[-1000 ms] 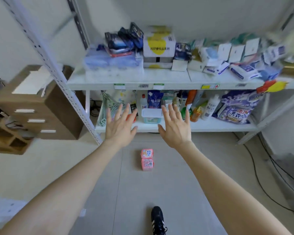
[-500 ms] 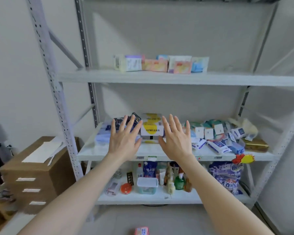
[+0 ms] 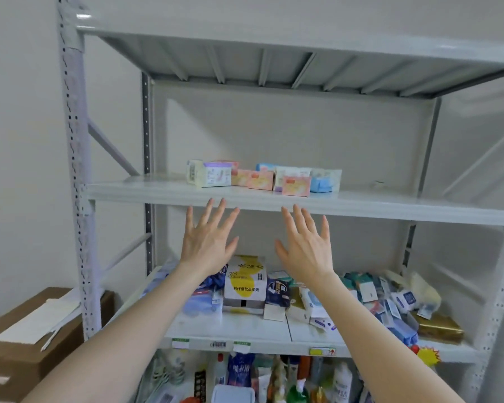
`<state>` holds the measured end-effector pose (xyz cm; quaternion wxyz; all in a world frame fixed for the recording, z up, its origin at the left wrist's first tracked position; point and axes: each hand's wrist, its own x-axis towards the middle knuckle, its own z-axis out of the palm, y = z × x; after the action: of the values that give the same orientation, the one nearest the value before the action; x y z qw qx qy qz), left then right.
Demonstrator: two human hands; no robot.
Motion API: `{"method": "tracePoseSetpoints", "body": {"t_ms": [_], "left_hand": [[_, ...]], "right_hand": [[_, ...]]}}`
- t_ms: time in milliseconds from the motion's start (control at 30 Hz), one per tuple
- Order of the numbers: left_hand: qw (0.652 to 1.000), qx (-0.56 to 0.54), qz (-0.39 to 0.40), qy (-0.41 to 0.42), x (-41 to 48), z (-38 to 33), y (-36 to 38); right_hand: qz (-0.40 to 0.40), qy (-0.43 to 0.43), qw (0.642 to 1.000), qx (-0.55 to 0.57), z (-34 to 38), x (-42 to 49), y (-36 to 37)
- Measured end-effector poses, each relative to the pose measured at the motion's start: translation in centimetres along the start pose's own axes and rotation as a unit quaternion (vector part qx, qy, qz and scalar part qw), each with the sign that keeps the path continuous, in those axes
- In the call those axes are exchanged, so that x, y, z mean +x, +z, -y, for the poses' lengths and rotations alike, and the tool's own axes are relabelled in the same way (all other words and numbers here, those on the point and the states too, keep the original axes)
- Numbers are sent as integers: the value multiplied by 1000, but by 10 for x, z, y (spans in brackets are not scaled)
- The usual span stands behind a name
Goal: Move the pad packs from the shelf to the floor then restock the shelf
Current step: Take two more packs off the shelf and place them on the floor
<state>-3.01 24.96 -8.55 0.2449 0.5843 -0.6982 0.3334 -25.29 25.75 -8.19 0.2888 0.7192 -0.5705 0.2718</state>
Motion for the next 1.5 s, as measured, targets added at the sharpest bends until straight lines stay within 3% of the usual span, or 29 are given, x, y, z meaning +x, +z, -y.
{"method": "tracePoseSetpoints", "body": {"t_ms": [333, 467, 733, 1033, 1367, 1500], "left_hand": [[999, 18, -18, -48, 54, 46, 23], [998, -2, -20, -68, 84, 85, 37], [992, -56, -35, -106, 154, 161, 73], [979, -126, 0, -158, 217, 224, 128], [893, -396, 106, -187, 307, 262, 186], [869, -407, 191, -207, 347, 263, 212]], "right_hand": [[-28, -43, 997, 49, 3, 79, 29], [-25, -53, 991, 119, 14, 126, 51], [16, -55, 975, 214, 33, 214, 104], [68, -82, 948, 301, 48, 309, 150], [131, -79, 926, 344, 50, 402, 202], [177, -79, 905, 379, 49, 423, 216]]}}
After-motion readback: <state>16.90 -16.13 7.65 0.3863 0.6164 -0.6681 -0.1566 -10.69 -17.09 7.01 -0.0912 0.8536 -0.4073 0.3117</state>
